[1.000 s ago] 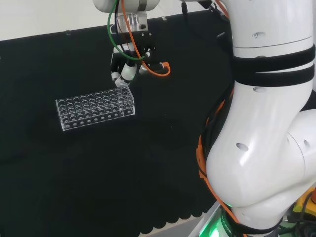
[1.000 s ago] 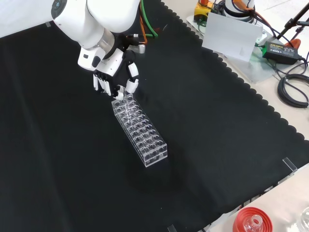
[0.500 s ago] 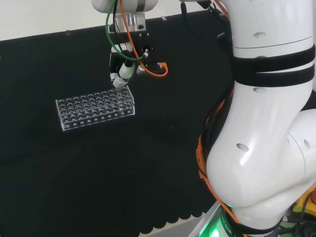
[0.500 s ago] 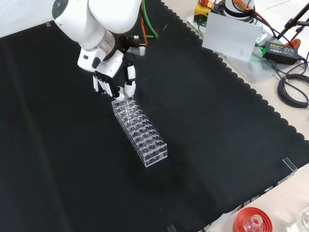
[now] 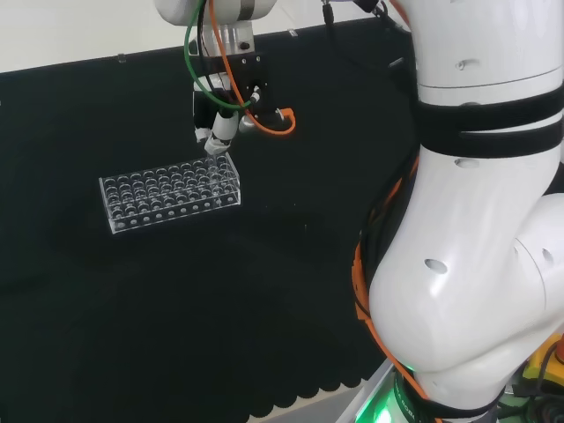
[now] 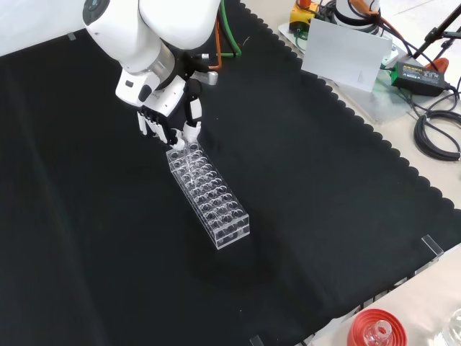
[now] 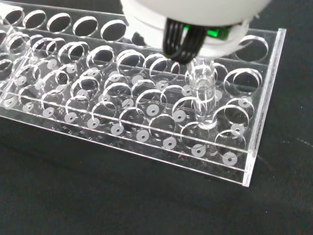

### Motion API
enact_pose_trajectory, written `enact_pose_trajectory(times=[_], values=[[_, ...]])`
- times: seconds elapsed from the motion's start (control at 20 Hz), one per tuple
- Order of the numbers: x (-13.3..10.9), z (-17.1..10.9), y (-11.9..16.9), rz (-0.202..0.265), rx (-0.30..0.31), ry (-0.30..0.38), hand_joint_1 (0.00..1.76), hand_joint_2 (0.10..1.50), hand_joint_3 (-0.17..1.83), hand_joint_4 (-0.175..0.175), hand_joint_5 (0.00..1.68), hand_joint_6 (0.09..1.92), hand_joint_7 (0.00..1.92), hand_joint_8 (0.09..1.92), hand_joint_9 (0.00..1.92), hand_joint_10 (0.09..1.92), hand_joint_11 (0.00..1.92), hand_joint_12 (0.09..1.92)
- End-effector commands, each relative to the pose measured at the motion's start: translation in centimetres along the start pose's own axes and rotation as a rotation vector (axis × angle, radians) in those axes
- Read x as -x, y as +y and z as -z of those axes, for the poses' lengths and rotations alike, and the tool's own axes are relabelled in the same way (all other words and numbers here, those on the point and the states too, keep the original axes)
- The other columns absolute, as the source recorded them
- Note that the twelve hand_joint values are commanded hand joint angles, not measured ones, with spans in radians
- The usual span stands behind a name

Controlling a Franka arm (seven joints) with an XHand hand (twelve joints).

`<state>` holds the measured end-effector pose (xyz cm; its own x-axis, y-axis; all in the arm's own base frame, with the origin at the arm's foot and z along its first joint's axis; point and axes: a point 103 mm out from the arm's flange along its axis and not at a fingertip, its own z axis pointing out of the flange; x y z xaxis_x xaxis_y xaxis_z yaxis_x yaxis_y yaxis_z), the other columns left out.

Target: Pick up the test tube.

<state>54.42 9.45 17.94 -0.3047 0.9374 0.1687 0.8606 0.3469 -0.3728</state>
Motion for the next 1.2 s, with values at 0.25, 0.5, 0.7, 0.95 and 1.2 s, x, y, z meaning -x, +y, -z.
enact_pose_trajectory(times=[0.25, 0.5, 0.7, 0.95, 1.2], values=[[-0.2, 0.4, -0.2, 0.003, 0.028, -0.029, 1.44, 0.57, 0.74, -0.175, 1.3, 0.62, 1.44, 0.67, 1.3, 0.47, 1.01, 1.13], [-0.2, 1.0, -0.5, 0.008, 0.033, -0.028, 1.44, 0.53, 0.8, -0.175, 1.32, 0.59, 1.46, 0.63, 1.32, 0.48, 1.07, 1.09], [0.1, 1.8, -0.9, 0.006, 0.043, -0.029, 1.44, 0.52, 0.81, -0.175, 1.33, 0.59, 1.48, 0.62, 1.33, 0.48, 1.07, 1.08], [0.2, 2.9, -1.4, 0.01, 0.053, -0.04, 1.44, 0.51, 0.83, -0.175, 1.34, 0.58, 1.48, 0.61, 1.33, 0.48, 1.08, 1.08], [0.2, 3.9, -1.6, 0.014, 0.062, -0.053, 1.44, 0.5, 0.84, -0.175, 1.34, 0.58, 1.49, 0.6, 1.33, 0.49, 1.08, 1.08]])
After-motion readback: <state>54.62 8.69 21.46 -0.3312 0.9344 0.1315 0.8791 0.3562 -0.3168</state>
